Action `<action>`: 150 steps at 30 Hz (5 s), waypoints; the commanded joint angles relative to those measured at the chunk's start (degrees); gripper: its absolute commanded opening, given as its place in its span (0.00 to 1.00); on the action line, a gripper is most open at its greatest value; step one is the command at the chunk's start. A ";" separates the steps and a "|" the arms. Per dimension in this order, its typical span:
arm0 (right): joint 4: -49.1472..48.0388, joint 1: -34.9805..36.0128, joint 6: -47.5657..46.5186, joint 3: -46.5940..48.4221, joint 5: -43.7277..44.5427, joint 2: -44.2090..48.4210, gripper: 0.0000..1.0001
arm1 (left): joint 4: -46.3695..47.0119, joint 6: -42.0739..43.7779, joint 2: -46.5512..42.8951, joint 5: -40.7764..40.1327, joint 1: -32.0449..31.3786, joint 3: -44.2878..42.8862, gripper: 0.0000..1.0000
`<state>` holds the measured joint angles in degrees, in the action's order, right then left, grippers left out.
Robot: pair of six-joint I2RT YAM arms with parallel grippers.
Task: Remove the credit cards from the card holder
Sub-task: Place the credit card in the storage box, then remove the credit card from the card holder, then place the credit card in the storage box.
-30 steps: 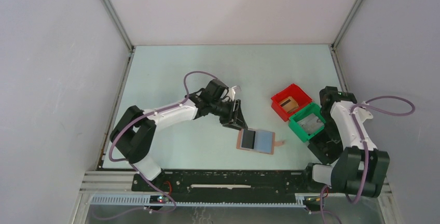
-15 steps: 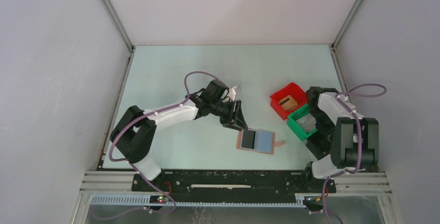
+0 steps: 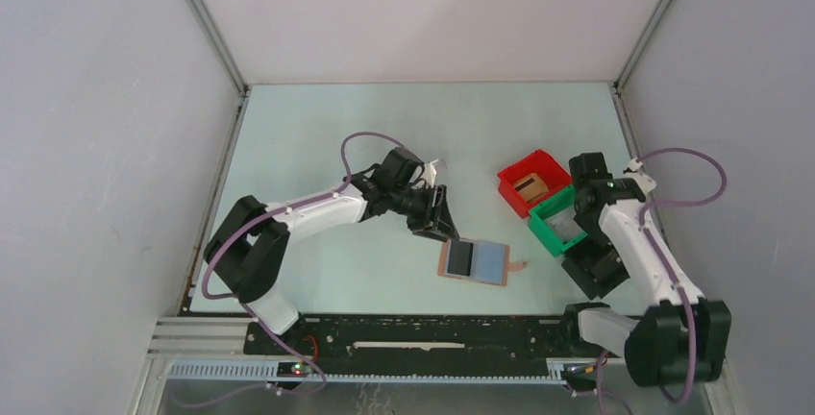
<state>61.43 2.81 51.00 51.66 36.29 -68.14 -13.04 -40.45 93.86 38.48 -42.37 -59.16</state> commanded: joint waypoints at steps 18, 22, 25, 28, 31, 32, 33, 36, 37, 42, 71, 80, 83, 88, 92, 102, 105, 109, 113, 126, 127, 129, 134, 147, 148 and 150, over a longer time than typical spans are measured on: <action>-51.96 31.41 5.53 -24.21 -42.85 9.26 0.35 | 2.75 -2.40 3.24 -4.92 -0.37 2.94 0.46; -56.88 31.58 8.38 -28.45 -43.55 7.02 0.32 | 3.10 -2.35 5.78 -4.32 -0.59 3.03 0.46; -58.93 31.39 8.83 -29.79 -44.08 6.14 0.31 | 4.30 -3.00 7.33 -3.41 -0.95 3.38 0.46; -59.89 31.36 8.81 -30.14 -44.68 4.68 0.29 | 5.23 -4.14 9.20 -2.85 -1.31 3.22 0.45; -60.90 31.38 9.16 -30.68 -44.99 3.16 0.27 | 5.78 -4.90 10.82 -3.26 -1.53 3.31 0.43; -60.90 31.38 9.32 -30.92 -44.99 2.76 0.26 | 6.22 -5.10 10.92 -3.51 -1.55 3.60 0.42; -60.88 31.38 9.44 -31.18 -44.99 2.49 0.26 | 6.48 -5.12 10.98 -3.83 -1.64 3.83 0.42; -62.57 31.38 9.72 -31.85 -44.53 2.38 0.26 | 6.20 -4.99 11.53 -4.45 -1.76 3.84 0.42; -62.38 31.38 9.71 -31.94 -44.37 2.46 0.26 | 6.18 -4.97 11.74 -4.51 -1.82 3.73 0.42; -61.84 31.38 9.64 -32.52 -43.42 2.55 0.26 | 6.26 -4.91 12.68 -4.60 -2.31 3.15 0.38; -62.64 31.38 10.25 -34.21 -43.73 2.09 0.26 | 7.78 -4.33 11.25 -6.22 -4.09 1.41 0.35; -63.47 31.38 11.11 -34.99 -44.03 1.99 0.27 | 8.62 -5.17 14.05 -5.63 -4.45 0.72 0.34; -63.58 31.30 11.34 -35.18 -44.03 2.13 0.27 | 8.56 -5.26 14.69 -5.49 -4.44 0.70 0.34; -67.91 30.59 13.29 -37.60 -46.61 2.13 0.25 | 8.56 -5.25 14.84 -5.51 -4.53 0.74 0.34; -74.30 29.10 15.73 -41.16 -49.56 2.90 0.16 | 8.28 -5.43 15.72 -5.88 -4.55 0.80 0.33; -70.60 27.58 15.11 -43.60 -48.67 9.68 0.00 | 7.33 -6.11 16.29 -7.63 -4.41 1.14 0.33; -67.53 26.72 13.93 -43.73 -48.13 12.70 0.00 | 7.36 -6.44 16.47 -7.98 -4.09 1.58 0.33; -63.50 25.48 12.12 -43.75 -48.21 15.84 0.00 | 7.91 -6.90 16.80 -7.63 -3.85 2.14 0.33; -60.11 24.05 10.74 -44.25 -48.74 17.57 0.00 | 8.41 -7.19 17.11 -7.21 -3.76 2.27 0.33; -44.82 22.42 8.66 -38.69 -47.60 29.32 0.00 | 8.26 -6.98 14.56 -7.43 -2.41 3.40 0.33; -43.49 22.55 8.45 -37.91 -47.48 29.86 0.00 | 8.17 -6.89 14.18 -7.44 -2.31 3.42 0.33; -41.40 22.59 8.00 -36.30 -47.26 30.30 0.00 | 7.84 -6.68 13.37 -7.50 -2.15 3.33 0.33; -35.21 23.95 7.04 -31.33 -43.05 30.52 0.00 | 6.85 -6.07 11.32 -7.99 -2.13 2.72 0.33; -3.95 21.52 1.90 0.68 -16.63 15.79 0.00 | -6.98 1.04 0.12 -14.28 -1.73 -5.02 0.34; -1.51 21.15 1.66 3.54 -14.29 13.13 0.00 | -7.83 1.41 -0.60 -14.42 -1.61 -5.78 0.34; 3.33 19.73 2.93 9.00 -10.53 9.13 0.00 | -9.32 2.12 -1.91 -14.44 -1.19 -6.94 0.34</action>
<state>50.94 24.51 54.28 51.31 13.19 -52.53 -18.28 -41.91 97.34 25.82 -44.29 -60.42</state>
